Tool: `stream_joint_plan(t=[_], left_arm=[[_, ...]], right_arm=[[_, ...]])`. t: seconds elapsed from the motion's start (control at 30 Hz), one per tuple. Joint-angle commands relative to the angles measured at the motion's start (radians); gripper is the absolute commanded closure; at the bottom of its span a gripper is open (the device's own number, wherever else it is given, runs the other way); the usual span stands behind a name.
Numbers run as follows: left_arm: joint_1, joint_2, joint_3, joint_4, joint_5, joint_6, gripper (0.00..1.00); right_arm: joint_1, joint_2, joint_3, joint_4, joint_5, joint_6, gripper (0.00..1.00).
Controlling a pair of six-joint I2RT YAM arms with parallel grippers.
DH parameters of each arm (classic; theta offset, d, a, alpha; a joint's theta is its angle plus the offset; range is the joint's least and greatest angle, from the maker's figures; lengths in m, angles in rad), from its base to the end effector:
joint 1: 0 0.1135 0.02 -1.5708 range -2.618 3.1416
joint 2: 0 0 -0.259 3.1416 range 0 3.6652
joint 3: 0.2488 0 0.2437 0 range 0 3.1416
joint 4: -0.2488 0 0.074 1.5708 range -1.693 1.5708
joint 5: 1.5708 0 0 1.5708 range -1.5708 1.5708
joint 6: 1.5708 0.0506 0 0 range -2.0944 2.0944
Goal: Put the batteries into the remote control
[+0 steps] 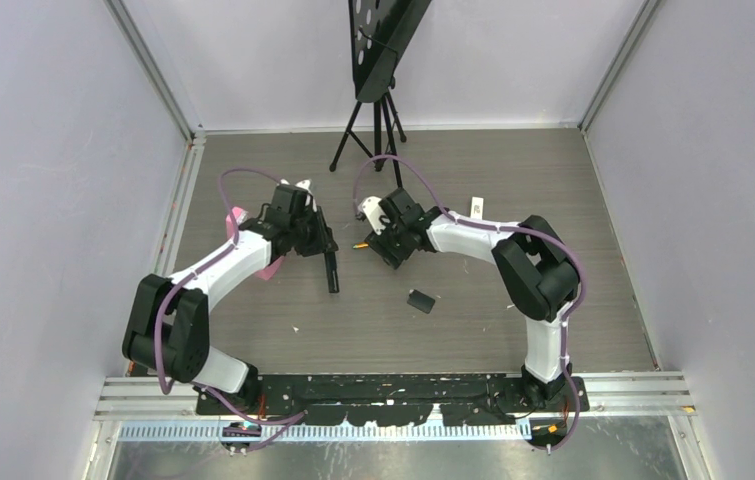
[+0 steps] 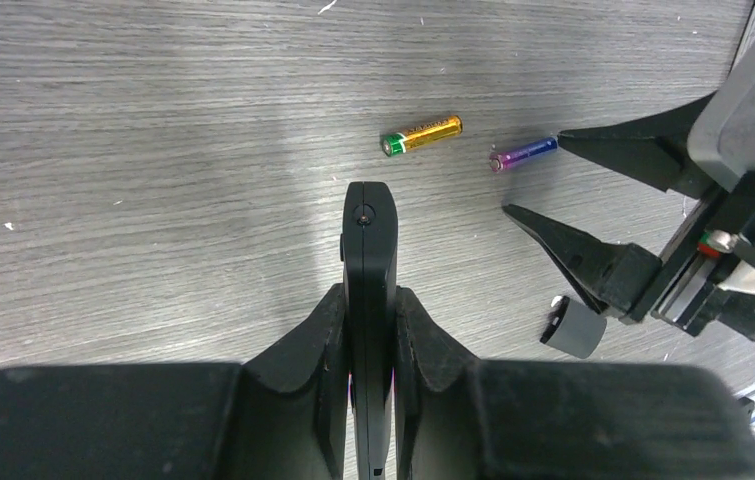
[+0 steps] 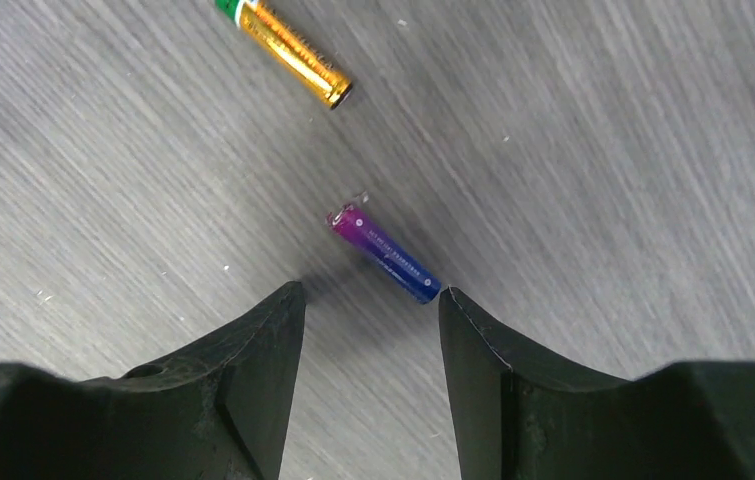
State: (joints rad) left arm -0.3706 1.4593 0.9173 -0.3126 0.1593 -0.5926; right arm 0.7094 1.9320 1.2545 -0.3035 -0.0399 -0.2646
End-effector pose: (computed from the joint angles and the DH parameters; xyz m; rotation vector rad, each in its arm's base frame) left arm 0.2822 -0.1183 0.2070 -0.2035 2.5023 -0.6125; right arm 0.3041 0.2637 0.1510 -1.2146 2.2604 0.2218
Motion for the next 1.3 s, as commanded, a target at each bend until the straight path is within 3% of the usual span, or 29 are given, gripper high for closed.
stream_joint_plan(t=[0.0,0.23,0.4,0.57,0.7,0.87,1.1,1.27], left_arm=[[0.018,-0.047,0.018,0.005,0.026,0.002,1.00],[0.030,-0.037,0.024,0.004,0.049,-0.004,1.00],[0.035,-0.040,0.026,0.004,0.065,-0.005,1.00],[0.035,-0.054,0.028,0.012,0.075,-0.012,1.00],[0.035,-0.063,0.022,0.043,0.098,-0.020,1.00],[0.035,-0.064,-0.022,0.172,0.167,-0.064,1.00],[0.035,-0.053,-0.081,0.453,0.304,-0.173,1.00],[0.029,-0.075,-0.100,0.608,0.371,-0.267,1.00]], right_arm=[[-0.019,0.039,0.060,-0.006,-0.029,-0.086,0.43],[-0.058,0.097,0.117,-0.049,-0.130,-0.165,0.44],[-0.070,0.146,0.199,-0.181,-0.187,-0.190,0.64],[-0.070,0.146,0.194,-0.201,-0.187,-0.157,0.87],[-0.070,0.129,0.166,-0.162,-0.120,-0.075,0.95],[-0.068,-0.041,0.005,0.050,-0.054,0.139,0.98],[-0.043,-0.431,-0.289,0.375,-0.024,0.535,0.98],[0.000,-0.659,-0.435,0.536,-0.046,0.688,0.98]])
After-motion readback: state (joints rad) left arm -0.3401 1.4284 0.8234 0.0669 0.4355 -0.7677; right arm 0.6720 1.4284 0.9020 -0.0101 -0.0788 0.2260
